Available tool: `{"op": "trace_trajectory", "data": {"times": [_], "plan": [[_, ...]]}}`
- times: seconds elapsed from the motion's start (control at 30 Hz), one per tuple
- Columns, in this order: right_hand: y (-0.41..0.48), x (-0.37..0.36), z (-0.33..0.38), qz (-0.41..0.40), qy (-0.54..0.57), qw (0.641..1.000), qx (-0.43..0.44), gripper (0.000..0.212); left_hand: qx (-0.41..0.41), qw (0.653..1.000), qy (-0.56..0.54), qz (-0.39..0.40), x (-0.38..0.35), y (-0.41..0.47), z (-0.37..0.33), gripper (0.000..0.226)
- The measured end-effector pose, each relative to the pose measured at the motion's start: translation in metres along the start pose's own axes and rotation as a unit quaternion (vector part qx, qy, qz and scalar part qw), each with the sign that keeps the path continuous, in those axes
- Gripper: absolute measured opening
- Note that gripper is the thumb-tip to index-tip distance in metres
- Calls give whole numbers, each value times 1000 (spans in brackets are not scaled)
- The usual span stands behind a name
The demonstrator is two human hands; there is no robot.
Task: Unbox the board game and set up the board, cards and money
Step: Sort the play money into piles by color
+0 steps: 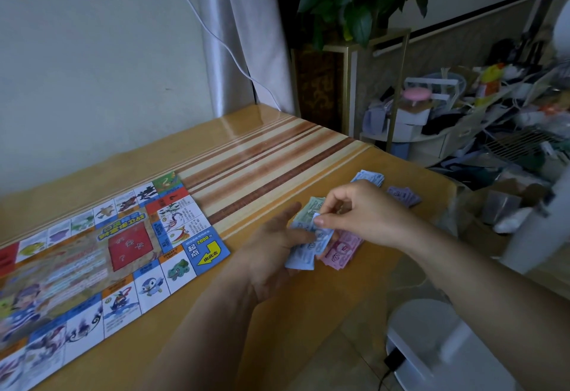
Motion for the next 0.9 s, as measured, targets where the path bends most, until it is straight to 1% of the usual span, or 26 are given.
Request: {"op": "trace_trajectory", "data": {"times": [0.03,0.1,0.17,0.27,0.33,0.47,0.5,0.63,0.73,0.77,0.87,0.9], "plan": [[1,2,-1,-7,-2,1000,-5,9,11,999,-29,12,-2,-1,-1,64],[4,3,-5,-17,15,1000,-13,8,10,998,-62,29,-2,-3,-2,66],[4,3,-8,-19,36,999,-21,11,-11,999,-28,15,2,-1,-2,68],[3,0,-9,13,41,999,-29,19,-37,998,42,-9,4,0,-2,73],[2,-3,-8,28,36,998,-31,18,-39,997,57,-19,2,0,-1,74],[2,2,-8,-12,29,999,-27,14,-23,999,-37,-7,3,-2,0,66],[2,4,-8,-22,32,999,-27,15,-30,999,-38,-7,4,-2,1,67],[0,6,-4,-19,32,999,-25,20,-65,994,81,-46,11,0,-1,73],[1,4,-1,13,17,999,-32,25,-65,991,103,-60,9,1,-4,75],[1,4,-1,18,14,999,-35,25,-61,992,91,-57,7,1,-4,74],[3,7,0,5,14,999,-33,21,-44,998,-19,-32,4,0,-6,67],[3,8,1,2,17,999,-31,20,-45,998,-31,-25,4,-1,-6,66]]}}
Point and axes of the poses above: each hand's wrist, its own y-axis towards the middle knuckle, its own x-axis out of the back of the hand, z = x × y, the point moved 4 cm from there along y, towards the middle knuckle, and after that the axes turned 2 degrees about z, right-handed, at the moved point
